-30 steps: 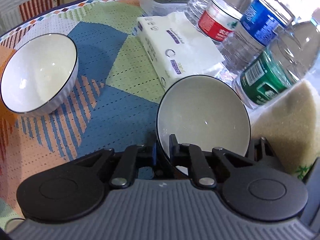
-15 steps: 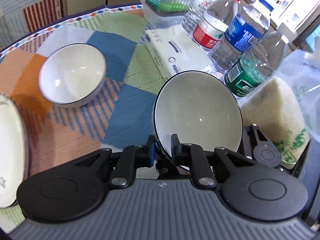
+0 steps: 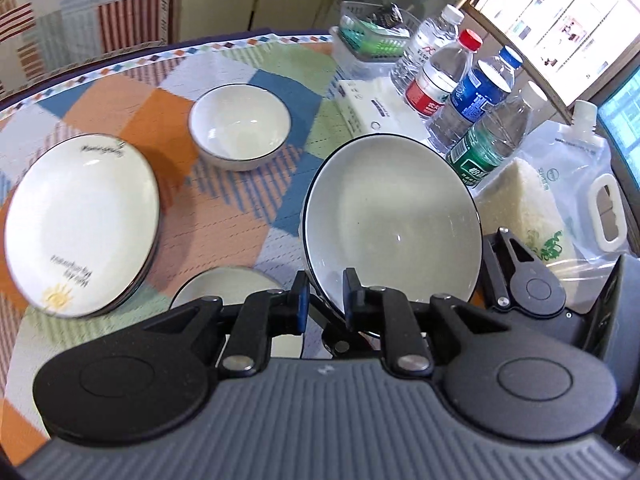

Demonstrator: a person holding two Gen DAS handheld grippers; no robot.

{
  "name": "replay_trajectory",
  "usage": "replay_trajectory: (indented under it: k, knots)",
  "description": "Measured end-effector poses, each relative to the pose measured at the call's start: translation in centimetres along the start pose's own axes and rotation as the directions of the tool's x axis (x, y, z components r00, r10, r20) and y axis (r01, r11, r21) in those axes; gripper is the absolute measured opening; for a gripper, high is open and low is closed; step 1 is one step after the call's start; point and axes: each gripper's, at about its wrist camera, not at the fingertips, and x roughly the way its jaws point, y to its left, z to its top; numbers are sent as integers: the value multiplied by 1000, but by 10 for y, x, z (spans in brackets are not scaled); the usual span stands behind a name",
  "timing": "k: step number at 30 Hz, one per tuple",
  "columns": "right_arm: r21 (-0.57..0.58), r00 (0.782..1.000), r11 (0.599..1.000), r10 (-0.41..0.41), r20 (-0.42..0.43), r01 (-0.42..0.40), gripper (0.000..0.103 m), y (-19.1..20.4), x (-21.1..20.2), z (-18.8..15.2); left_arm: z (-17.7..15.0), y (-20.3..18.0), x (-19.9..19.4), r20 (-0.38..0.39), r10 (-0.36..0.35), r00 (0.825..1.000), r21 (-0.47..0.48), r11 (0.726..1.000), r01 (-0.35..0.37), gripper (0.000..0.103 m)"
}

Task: Organize plates and bowls
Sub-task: 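Lift the second bowl with the left gripper and carry it over the first bowl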

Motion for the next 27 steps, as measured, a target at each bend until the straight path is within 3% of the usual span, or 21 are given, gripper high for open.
replay_trajectory:
  k: [8, 14, 27]
  knots:
    - [-100, 996, 991, 79, -51, -84, 100, 29, -27, 0, -27, 14, -22, -11, 8, 1000, -38, 999, -9, 15]
    - [-115, 977, 972, 196, -84, -205, 100, 36, -39, -14, -50, 17, -24, -16, 44, 999, -29, 999, -44, 15]
    - [-132, 951, 950, 260, -167, -283, 99, 55, -6, -28, -69, 49, 8, -92, 70, 993, -110, 991, -80, 15]
